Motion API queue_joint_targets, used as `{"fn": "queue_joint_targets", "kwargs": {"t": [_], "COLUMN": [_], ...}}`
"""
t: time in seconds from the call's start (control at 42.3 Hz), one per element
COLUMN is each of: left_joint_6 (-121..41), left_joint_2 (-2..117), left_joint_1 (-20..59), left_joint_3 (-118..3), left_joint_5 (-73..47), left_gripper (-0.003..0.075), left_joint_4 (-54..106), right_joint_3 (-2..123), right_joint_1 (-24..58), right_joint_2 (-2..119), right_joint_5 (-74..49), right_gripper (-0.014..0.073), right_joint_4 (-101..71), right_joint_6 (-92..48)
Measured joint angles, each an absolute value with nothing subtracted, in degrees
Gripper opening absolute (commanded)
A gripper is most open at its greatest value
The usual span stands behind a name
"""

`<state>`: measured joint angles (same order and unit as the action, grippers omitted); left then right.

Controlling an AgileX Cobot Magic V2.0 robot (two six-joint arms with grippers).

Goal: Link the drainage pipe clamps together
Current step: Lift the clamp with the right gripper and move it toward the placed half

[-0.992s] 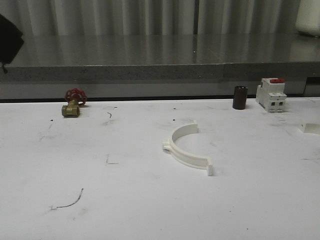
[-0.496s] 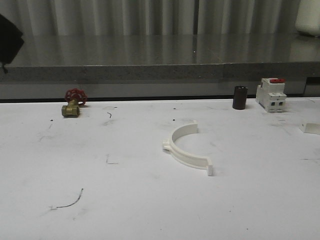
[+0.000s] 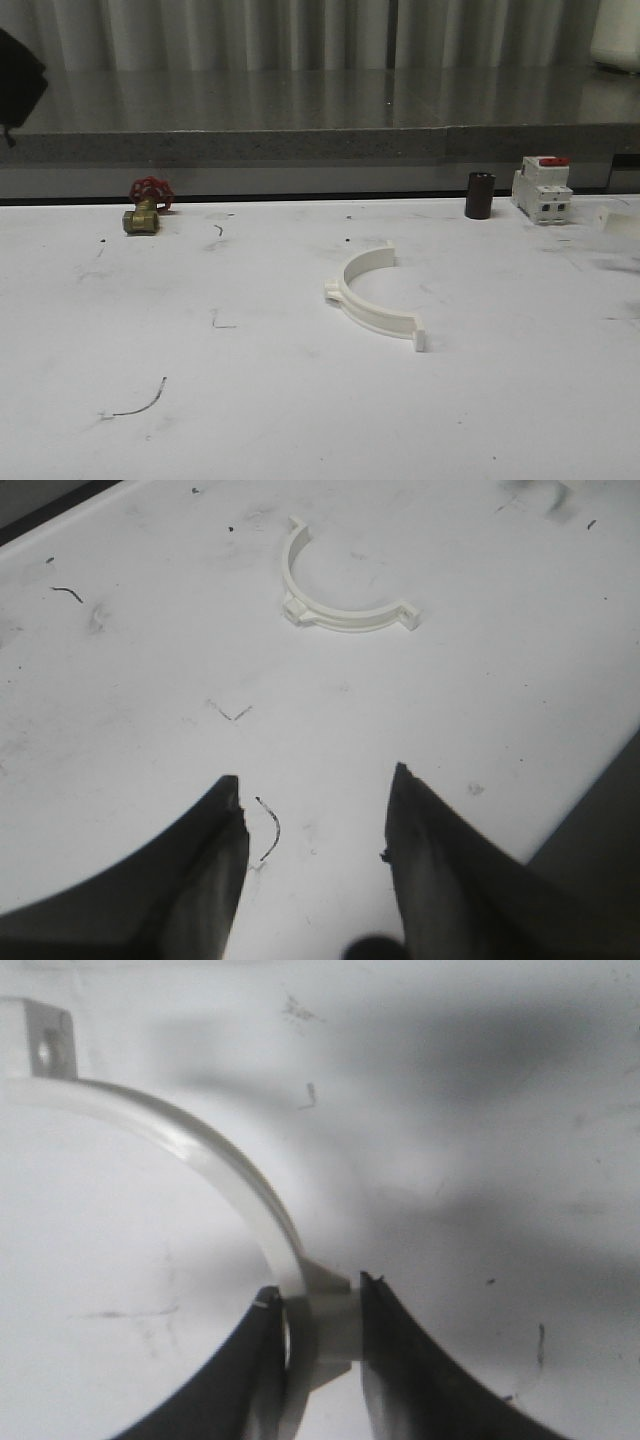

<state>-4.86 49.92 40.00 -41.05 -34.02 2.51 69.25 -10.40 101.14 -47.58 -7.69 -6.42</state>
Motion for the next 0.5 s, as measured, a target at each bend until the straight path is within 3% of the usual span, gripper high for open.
{"fn": "queue_joint_targets", "kwargs": {"t": [0.496], "left_joint_6": [-4.9], "left_joint_2": [49.9], "left_joint_1": [40.0], "left_joint_3": [-41.1], "left_joint_5": [-33.9], "left_gripper": [0.0311], "left_joint_4": [2.5], "right_joint_3": [69.3], "right_joint_1": [6.2], "right_joint_2": [86.6], "right_joint_5": [-59.1], "right_gripper": [0.0168], "right_joint_4": [-6.5], "right_joint_6": [4.1]}}
